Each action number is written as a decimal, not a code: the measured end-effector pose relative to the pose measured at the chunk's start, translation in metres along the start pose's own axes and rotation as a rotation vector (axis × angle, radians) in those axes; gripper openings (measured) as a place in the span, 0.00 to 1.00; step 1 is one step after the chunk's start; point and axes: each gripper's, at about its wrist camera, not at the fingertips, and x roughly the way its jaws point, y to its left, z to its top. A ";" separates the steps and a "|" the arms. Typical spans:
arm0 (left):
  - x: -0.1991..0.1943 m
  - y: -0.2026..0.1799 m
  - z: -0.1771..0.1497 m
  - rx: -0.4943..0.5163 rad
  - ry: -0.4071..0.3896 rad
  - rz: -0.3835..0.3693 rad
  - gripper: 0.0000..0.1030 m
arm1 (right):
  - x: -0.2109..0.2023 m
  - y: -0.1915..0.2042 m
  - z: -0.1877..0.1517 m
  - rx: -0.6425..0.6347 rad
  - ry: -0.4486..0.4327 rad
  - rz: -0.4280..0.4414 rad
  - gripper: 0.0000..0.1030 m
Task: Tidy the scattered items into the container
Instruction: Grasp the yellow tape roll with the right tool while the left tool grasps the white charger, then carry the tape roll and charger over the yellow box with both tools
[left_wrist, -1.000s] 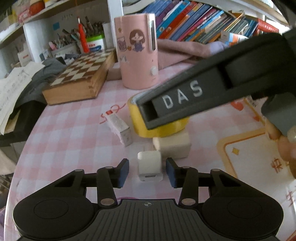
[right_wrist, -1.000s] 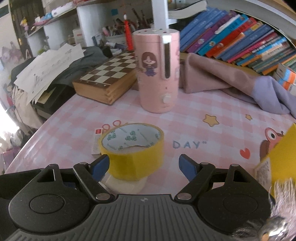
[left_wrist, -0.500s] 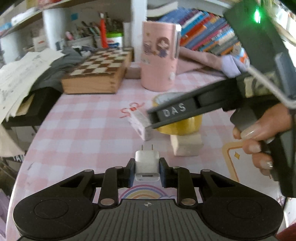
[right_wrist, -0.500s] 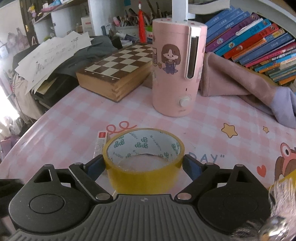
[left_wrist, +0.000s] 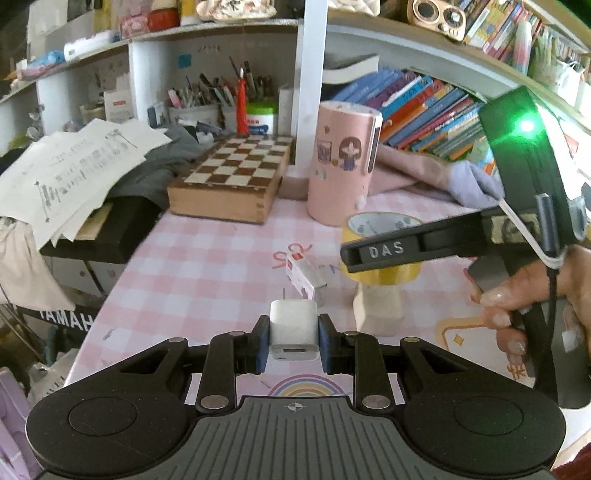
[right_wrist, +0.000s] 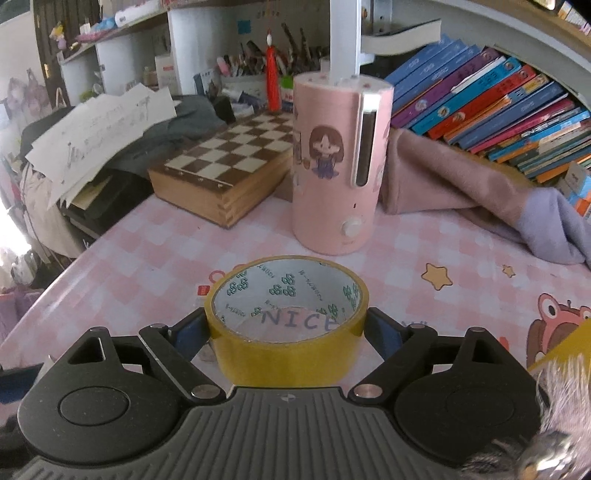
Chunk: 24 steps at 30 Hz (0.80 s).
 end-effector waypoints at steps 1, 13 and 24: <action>-0.003 0.001 0.000 -0.003 -0.003 0.001 0.24 | -0.004 0.000 -0.001 0.004 -0.003 0.000 0.86; -0.041 0.006 -0.002 -0.001 -0.061 -0.014 0.24 | -0.058 0.007 -0.019 0.076 -0.051 -0.021 0.86; -0.080 0.014 -0.013 -0.012 -0.112 -0.048 0.24 | -0.107 0.034 -0.039 0.052 -0.081 -0.037 0.86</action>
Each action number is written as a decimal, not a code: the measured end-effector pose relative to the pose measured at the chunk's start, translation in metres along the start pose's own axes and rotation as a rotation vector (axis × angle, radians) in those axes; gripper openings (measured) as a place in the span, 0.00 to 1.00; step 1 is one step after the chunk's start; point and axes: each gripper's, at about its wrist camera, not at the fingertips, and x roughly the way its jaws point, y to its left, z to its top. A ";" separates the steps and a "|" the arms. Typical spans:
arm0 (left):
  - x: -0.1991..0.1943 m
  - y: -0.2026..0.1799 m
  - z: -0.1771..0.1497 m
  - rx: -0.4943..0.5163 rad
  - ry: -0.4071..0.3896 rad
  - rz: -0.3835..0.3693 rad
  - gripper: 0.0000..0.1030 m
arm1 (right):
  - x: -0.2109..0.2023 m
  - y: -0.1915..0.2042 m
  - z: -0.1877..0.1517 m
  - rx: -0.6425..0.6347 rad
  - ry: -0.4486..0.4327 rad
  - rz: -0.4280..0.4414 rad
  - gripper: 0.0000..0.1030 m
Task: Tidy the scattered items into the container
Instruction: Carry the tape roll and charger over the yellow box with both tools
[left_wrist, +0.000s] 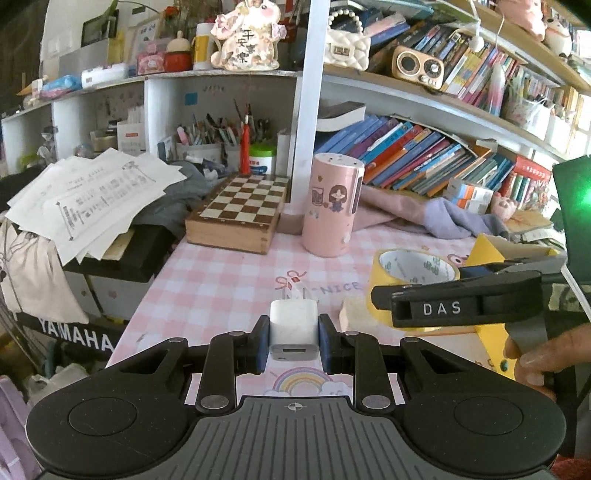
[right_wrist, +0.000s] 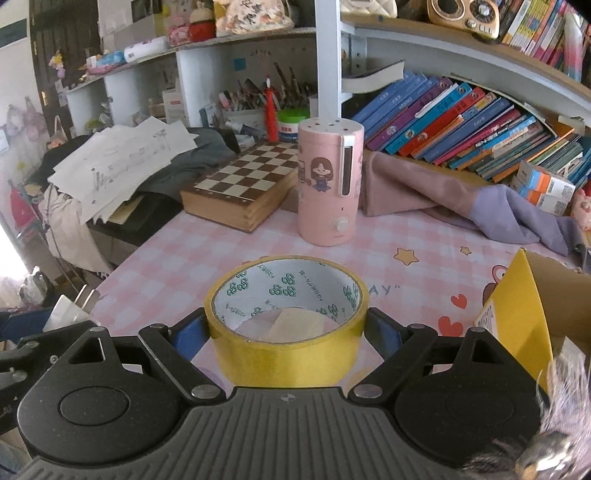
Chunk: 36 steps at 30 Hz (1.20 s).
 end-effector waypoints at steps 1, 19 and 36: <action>-0.003 0.001 -0.002 -0.001 -0.001 -0.004 0.24 | -0.004 0.003 -0.002 0.000 -0.002 0.000 0.86; -0.049 -0.005 -0.027 0.021 -0.015 -0.098 0.24 | -0.067 0.017 -0.051 0.075 -0.007 -0.066 0.86; -0.079 -0.018 -0.054 0.019 0.001 -0.161 0.24 | -0.112 0.022 -0.090 0.112 -0.021 -0.102 0.86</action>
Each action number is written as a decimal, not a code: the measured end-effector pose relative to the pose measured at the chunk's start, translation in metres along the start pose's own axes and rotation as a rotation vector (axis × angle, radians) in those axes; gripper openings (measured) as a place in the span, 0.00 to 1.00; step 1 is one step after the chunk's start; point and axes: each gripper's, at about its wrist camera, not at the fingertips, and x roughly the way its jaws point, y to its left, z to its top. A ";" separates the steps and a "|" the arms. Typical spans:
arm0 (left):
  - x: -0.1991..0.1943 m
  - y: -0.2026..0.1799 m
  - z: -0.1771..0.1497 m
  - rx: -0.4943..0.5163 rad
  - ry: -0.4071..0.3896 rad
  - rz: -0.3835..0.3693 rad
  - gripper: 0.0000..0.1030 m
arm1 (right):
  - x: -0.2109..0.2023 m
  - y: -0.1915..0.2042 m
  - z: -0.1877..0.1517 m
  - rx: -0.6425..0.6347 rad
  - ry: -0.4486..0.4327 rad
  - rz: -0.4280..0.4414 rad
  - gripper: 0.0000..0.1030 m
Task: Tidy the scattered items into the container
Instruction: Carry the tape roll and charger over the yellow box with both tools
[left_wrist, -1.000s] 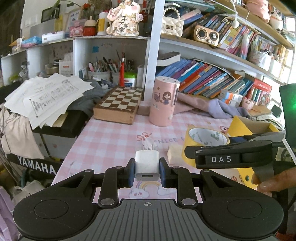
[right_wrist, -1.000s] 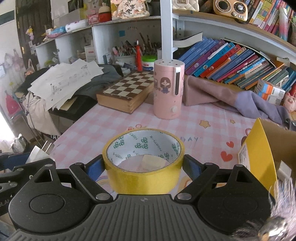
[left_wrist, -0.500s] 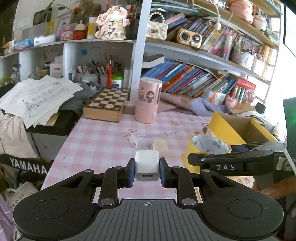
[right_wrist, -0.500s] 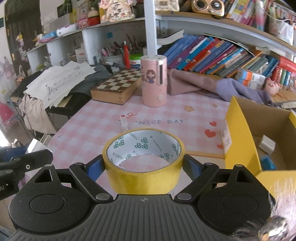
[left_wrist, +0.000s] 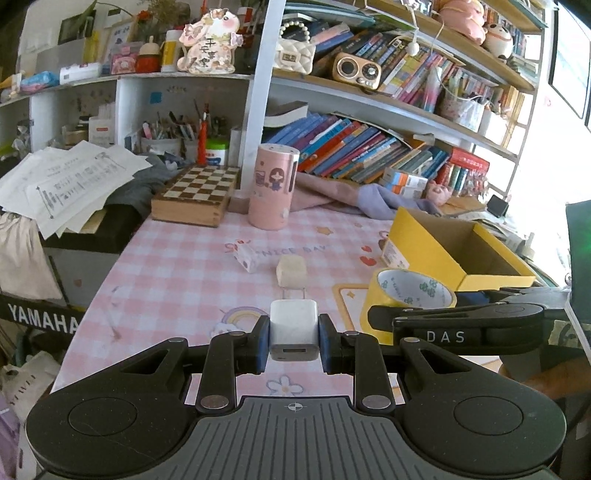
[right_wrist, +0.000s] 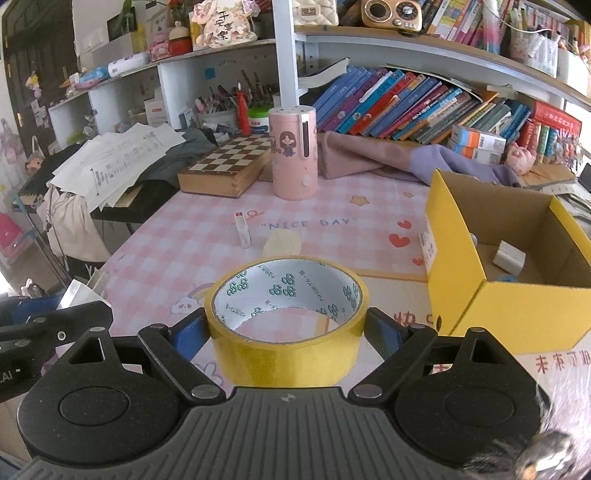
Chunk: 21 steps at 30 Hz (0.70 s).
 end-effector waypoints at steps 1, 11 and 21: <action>-0.001 -0.001 -0.001 -0.001 0.001 -0.006 0.24 | -0.003 0.000 -0.002 0.002 -0.002 -0.001 0.86; -0.007 -0.015 -0.016 -0.004 0.021 -0.052 0.24 | -0.023 -0.013 -0.023 0.030 0.005 -0.024 0.86; -0.003 -0.018 -0.033 -0.026 0.084 -0.067 0.24 | -0.039 -0.027 -0.052 0.036 0.024 -0.051 0.86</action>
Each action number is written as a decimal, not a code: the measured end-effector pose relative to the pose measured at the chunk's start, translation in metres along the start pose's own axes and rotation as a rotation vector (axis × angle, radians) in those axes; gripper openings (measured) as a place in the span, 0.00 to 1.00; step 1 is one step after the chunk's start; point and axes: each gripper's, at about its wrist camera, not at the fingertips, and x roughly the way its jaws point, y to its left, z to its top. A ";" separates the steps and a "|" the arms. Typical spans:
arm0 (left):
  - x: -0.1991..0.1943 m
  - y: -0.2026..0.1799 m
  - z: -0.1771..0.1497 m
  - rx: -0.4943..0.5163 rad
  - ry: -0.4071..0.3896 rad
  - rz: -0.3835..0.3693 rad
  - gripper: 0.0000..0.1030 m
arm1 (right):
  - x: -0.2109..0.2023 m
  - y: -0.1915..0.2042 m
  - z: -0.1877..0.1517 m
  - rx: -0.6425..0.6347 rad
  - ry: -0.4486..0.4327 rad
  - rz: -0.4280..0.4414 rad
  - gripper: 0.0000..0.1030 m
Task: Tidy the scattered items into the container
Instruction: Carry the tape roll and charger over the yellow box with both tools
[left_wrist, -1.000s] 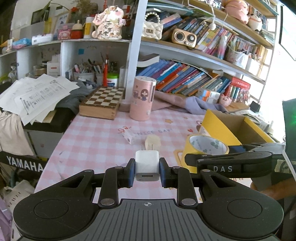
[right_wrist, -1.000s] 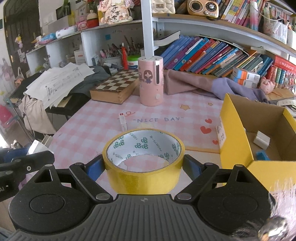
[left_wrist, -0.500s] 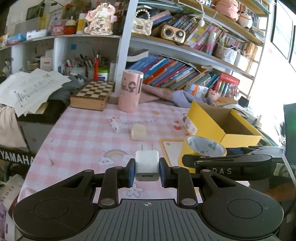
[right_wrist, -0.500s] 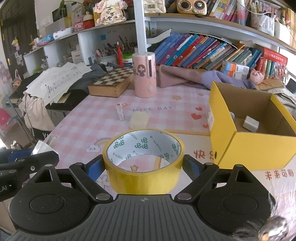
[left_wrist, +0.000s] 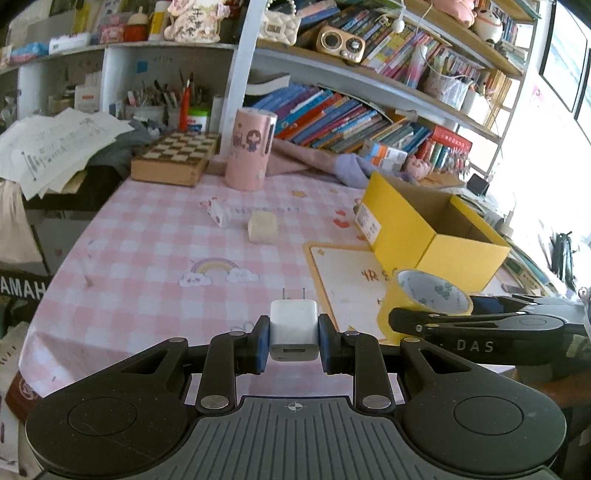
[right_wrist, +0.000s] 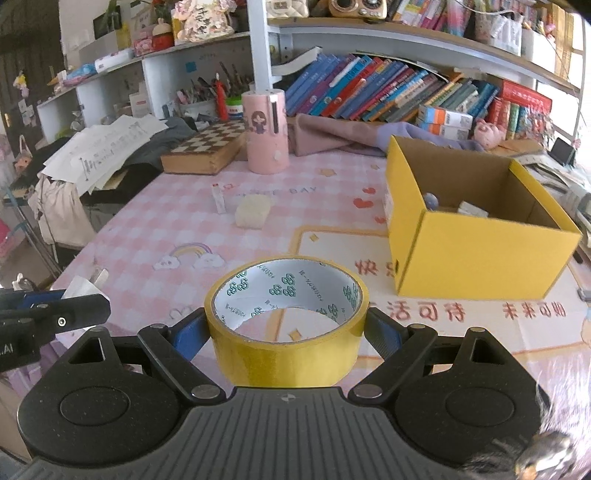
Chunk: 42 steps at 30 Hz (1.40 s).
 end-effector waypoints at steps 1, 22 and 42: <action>0.001 -0.002 -0.001 0.003 0.004 -0.007 0.24 | -0.001 -0.003 -0.002 0.006 0.002 -0.005 0.86; 0.047 -0.087 -0.001 0.210 0.123 -0.258 0.24 | -0.050 -0.091 -0.043 0.232 -0.003 -0.230 0.86; 0.080 -0.167 0.017 0.357 0.105 -0.418 0.24 | -0.084 -0.161 -0.052 0.354 -0.059 -0.391 0.86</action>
